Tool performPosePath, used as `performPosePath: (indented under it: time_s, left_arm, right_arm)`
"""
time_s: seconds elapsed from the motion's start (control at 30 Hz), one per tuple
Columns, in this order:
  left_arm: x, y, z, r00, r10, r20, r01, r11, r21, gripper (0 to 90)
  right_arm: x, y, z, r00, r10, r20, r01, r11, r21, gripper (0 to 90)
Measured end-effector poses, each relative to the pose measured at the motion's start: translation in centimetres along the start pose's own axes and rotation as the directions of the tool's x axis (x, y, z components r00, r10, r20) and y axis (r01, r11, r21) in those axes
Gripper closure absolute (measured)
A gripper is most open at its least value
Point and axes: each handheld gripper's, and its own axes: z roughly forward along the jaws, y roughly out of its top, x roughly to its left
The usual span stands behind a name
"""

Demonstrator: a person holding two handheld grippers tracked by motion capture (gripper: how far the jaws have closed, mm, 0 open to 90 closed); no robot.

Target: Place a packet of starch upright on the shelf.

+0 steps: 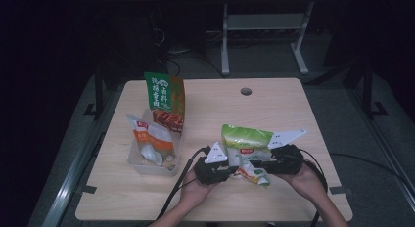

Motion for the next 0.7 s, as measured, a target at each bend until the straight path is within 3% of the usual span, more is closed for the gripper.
performPosePath:
  time_s: [0.17,0.2,0.4,0.5,0.57,0.7]
  left_arm:
    - [0.2,-0.3,-0.3,0.9998,-0.015,0.013,0.015,0.9999,-0.003,68.4]
    - [0.3,-0.4,-0.6,0.9993,-0.032,0.017,0.032,0.9995,-0.003,65.0]
    - [0.2,-1.1,-1.4,0.9991,-0.042,0.0,0.042,0.9991,0.001,56.5]
    - [0.2,-1.5,-2.2,0.9983,-0.058,-0.007,0.058,0.9983,-0.004,54.6]
    - [0.1,-1.9,-2.9,0.9978,-0.065,-0.007,0.065,0.9978,-0.009,52.6]
    - [-0.1,-2.2,-3.5,0.9988,-0.047,-0.012,0.047,0.9989,-0.004,50.5]
  right_arm:
    - [-0.2,0.1,0.0,0.9999,0.012,-0.007,-0.012,1.0,0.013,83.5]
    - [-0.4,0.0,-0.2,0.9988,0.047,-0.011,-0.047,0.999,-0.008,86.7]
    - [-0.4,0.0,-0.3,0.9955,0.095,-0.006,-0.095,0.994,-0.047,87.9]
    - [-0.3,0.3,-0.6,0.9951,0.099,-0.001,-0.099,0.993,-0.058,88.0]
    - [-0.2,0.8,-0.9,0.9948,0.098,0.029,-0.096,0.993,-0.064,88.0]
    - [-0.3,1.5,-1.0,0.9946,0.092,0.049,-0.088,0.993,-0.074,88.1]
